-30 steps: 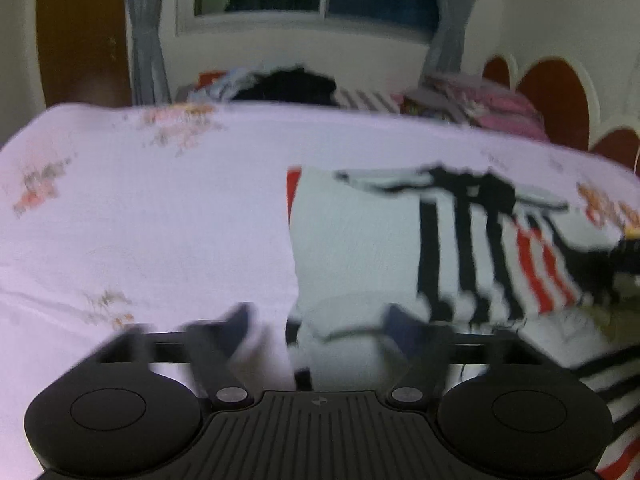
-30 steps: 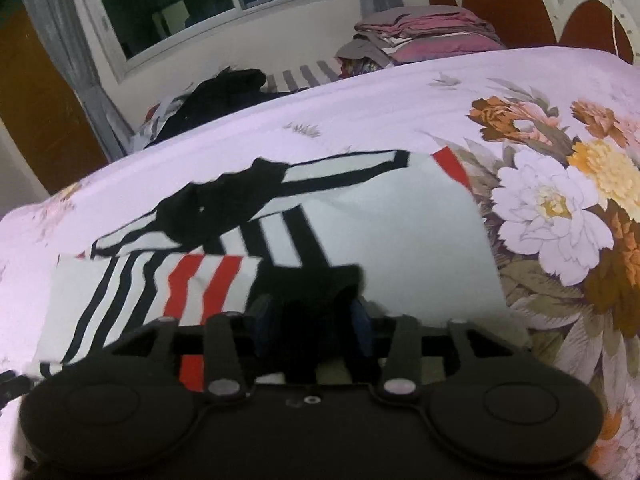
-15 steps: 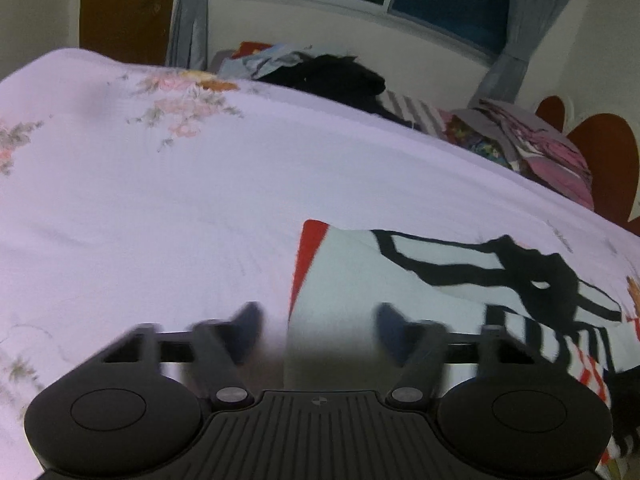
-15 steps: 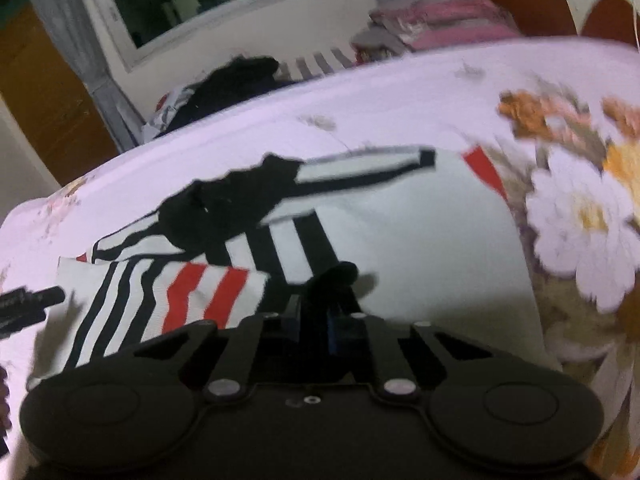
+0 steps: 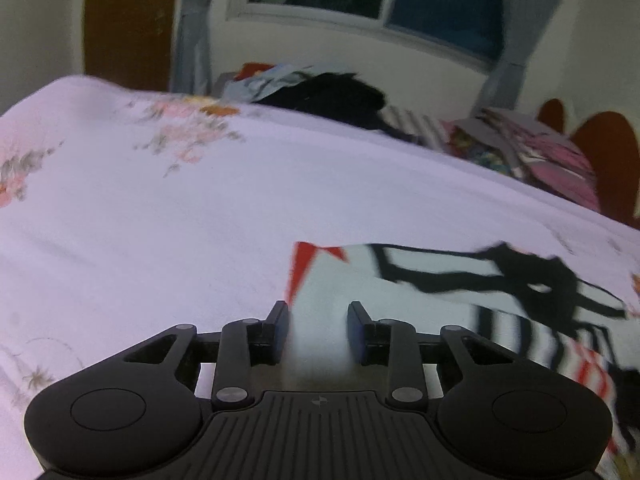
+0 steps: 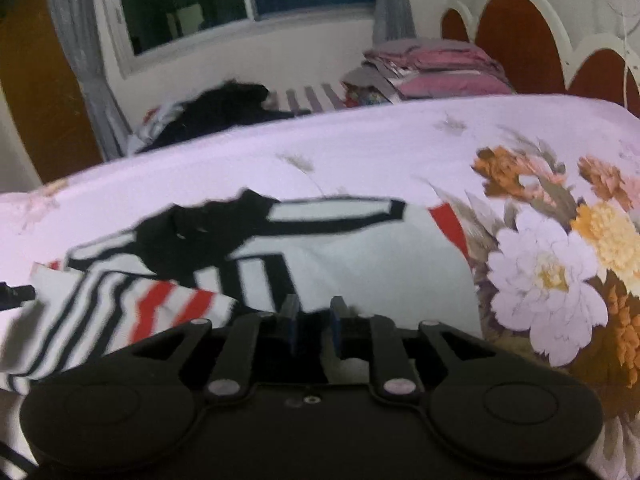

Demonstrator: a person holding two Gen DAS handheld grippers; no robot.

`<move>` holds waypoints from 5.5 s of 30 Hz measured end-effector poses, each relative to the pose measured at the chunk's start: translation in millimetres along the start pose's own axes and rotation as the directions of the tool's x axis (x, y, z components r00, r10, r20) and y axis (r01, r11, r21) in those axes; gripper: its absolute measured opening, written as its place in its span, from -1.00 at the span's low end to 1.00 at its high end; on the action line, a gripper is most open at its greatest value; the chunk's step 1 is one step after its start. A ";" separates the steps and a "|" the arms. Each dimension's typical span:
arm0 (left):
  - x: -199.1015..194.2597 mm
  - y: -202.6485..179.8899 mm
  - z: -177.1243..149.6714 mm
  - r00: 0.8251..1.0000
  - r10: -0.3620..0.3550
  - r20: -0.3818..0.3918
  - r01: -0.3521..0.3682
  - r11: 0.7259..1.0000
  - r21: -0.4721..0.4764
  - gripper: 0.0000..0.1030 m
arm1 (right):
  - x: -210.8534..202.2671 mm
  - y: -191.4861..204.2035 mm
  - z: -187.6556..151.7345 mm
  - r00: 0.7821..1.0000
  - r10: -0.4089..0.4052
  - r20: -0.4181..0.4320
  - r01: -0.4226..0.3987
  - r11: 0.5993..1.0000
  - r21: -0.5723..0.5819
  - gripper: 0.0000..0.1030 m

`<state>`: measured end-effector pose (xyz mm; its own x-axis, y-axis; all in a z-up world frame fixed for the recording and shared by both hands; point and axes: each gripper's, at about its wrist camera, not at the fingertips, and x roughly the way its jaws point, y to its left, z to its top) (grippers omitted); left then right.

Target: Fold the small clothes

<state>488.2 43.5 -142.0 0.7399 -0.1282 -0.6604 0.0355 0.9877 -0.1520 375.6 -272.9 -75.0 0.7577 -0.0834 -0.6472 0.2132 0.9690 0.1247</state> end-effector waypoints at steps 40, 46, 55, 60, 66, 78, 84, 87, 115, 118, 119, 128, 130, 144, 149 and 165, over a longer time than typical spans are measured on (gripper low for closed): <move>-44.0 -163.3 -63.0 0.994 -0.057 -0.089 0.071 0.983 0.169 -0.38 | 13.6 8.1 -3.1 0.985 0.119 -0.123 -0.139 0.975 -0.172 -0.40; -27.9 -170.2 -72.5 0.996 -0.009 -0.083 0.024 0.983 0.181 -0.32 | 39.7 5.2 -5.1 0.983 0.120 -0.136 -0.149 0.962 -0.227 -0.42; -27.7 -166.4 -69.2 0.995 -0.016 -0.100 0.030 0.989 0.147 -0.31 | 37.5 2.1 -5.8 0.990 0.077 -0.120 -0.114 0.934 -0.339 -0.48; -37.6 -165.3 -70.1 0.996 -0.002 -0.091 0.013 0.993 0.119 -0.31 | 16.5 1.0 -2.6 0.979 0.184 -0.093 -0.203 0.941 -0.271 -0.46; -55.8 -162.7 -82.6 0.995 -0.014 -0.102 0.027 0.992 0.122 -0.30 | 17.1 -0.7 -25.0 0.984 0.133 -0.123 -0.169 0.917 -0.360 -0.48; -67.5 -168.9 -90.5 0.987 -0.065 -0.147 0.091 0.980 0.178 -0.30 | -25.2 -7.3 -33.2 0.971 0.182 -0.156 -0.212 0.955 -0.207 -0.43; -75.6 -159.5 -99.1 0.982 -0.103 -0.160 0.137 0.966 0.220 -0.30 | -39.1 13.3 -55.8 0.974 0.155 -0.163 -0.185 0.965 -0.184 -0.42; -78.0 -146.9 -107.1 0.978 -0.113 -0.177 0.153 0.962 0.228 -0.30 | -44.7 29.0 -68.4 0.975 0.133 -0.178 -0.165 0.969 -0.182 -0.42; -169.5 -52.7 -171.9 0.953 -0.194 -0.234 0.254 0.932 0.259 -0.29 | -121.5 69.6 -149.2 0.980 0.026 -0.200 -0.058 0.985 -0.161 -0.41; -175.1 -36.8 -184.6 0.958 -0.179 -0.223 0.237 0.934 0.269 -0.29 | -127.2 52.4 -163.5 0.978 -0.024 -0.209 -0.008 0.988 -0.153 -0.41; -178.5 -33.3 -186.1 0.959 -0.173 -0.223 0.232 0.934 0.270 -0.29 | -132.0 45.7 -165.9 0.978 -0.035 -0.205 0.005 0.989 -0.145 -0.42; -197.9 -17.7 -194.0 0.962 -0.144 -0.233 0.200 0.950 0.238 -0.27 | -169.3 8.3 -186.4 0.974 -0.108 -0.201 0.089 0.991 -0.102 -0.39; -202.2 -15.7 -195.5 0.960 -0.149 -0.236 0.203 0.954 0.222 -0.05 | -176.4 6.5 -190.6 0.975 -0.109 -0.195 0.093 0.991 -0.092 -0.37; -229.6 18.2 -212.8 0.952 -0.188 -0.240 0.224 0.965 0.135 0.46 | -214.4 -9.1 -201.9 0.976 -0.157 -0.154 0.151 0.987 -0.051 -0.14; -236.8 27.2 -220.4 0.950 -0.194 -0.245 0.235 0.960 0.150 0.46 | -220.1 -7.2 -210.1 0.971 -0.176 -0.159 0.170 0.984 -0.051 -0.04; -234.8 39.9 -230.5 0.913 -0.277 -0.301 0.293 0.956 0.008 0.46 | -225.0 12.6 -221.1 0.974 -0.178 -0.140 0.174 0.984 -0.039 -0.17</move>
<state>161.0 92.4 -162.5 0.4632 -0.4172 -0.7819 0.2558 0.9077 -0.3328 71.5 -190.5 -94.0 0.6135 -0.2212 -0.7581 0.3176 0.9480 -0.0197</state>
